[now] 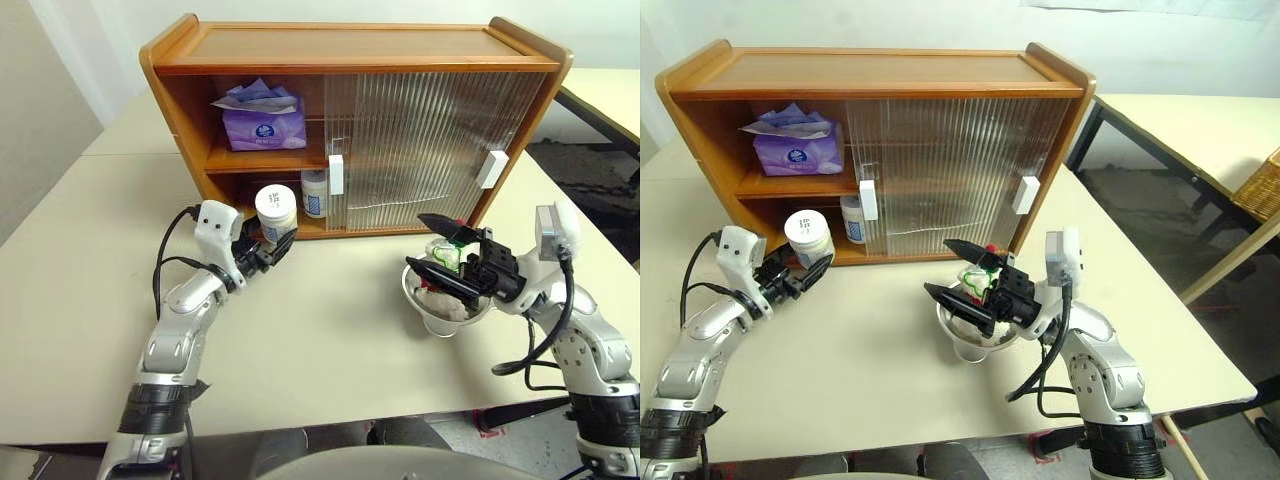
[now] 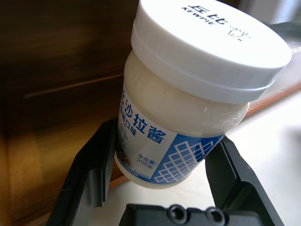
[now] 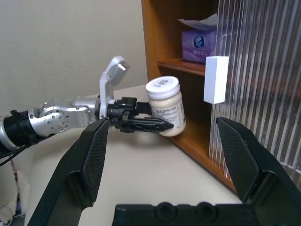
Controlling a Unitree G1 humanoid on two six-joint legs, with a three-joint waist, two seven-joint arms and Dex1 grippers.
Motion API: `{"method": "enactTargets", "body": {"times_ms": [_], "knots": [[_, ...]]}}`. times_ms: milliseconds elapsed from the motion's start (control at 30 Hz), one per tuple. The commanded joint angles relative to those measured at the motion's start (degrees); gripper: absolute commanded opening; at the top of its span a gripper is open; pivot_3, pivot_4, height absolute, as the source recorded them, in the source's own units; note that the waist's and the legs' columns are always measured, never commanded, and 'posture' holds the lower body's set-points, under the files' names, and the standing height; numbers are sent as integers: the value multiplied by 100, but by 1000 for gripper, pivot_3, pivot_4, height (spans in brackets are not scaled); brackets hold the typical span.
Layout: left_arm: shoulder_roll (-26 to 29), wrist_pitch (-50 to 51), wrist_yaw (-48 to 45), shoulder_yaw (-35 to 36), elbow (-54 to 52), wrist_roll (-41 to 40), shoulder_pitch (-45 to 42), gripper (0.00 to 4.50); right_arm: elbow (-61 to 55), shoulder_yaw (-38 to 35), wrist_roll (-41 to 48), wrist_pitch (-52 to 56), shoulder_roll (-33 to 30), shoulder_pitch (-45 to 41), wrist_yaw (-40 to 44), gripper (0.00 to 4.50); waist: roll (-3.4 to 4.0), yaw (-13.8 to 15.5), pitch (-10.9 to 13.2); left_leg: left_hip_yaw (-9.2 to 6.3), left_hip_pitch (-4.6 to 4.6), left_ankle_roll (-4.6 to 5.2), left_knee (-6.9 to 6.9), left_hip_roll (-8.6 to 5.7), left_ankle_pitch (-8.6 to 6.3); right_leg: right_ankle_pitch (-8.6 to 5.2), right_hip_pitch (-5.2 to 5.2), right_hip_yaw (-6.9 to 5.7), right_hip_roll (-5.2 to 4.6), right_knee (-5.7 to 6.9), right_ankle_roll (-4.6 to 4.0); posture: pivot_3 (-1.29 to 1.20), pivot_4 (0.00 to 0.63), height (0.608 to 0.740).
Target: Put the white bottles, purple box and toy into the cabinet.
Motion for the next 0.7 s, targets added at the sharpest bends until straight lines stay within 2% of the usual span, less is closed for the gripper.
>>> {"method": "enactTargets", "body": {"times_ms": [33, 333, 467, 700], "knots": [[-135, 83, 338, -33, 210, 183, -286, 3110, -212, 160, -99, -17, 60, -46, -160, 4500, -2, -1, 1, 0, 0, -1, 0, 0, 0, 0, 1, 0, 0, 0, 0, -86, 0, 740], [-626, 326, 1036, -45, 879, 340, -985, 3110, -573, 534, -138, 83, 186, -53, -526, 4500, -9, -6, 5, 0, 0, -32, 4, -1, 18, 6, 5, 3, 0, -8, 19, -94, 0, 740], [-701, 400, 1309, -74, 1141, 513, -1213, 3110, -535, 565, -160, 47, 150, -71, -548, 4500, -12, -20, 8, 0, 0, -39, 4, -1, 22, -21, 5, 4, 0, -8, 71, -99, 0, 740], [-790, 326, 1623, -86, 1659, 710, -1486, 3110, -439, 626, -212, -29, 165, -106, -525, 4500, -13, -43, 8, 0, -2, -42, 4, -2, 24, -24, 5, 6, 0, -8, 82, -105, 0, 740]]}}
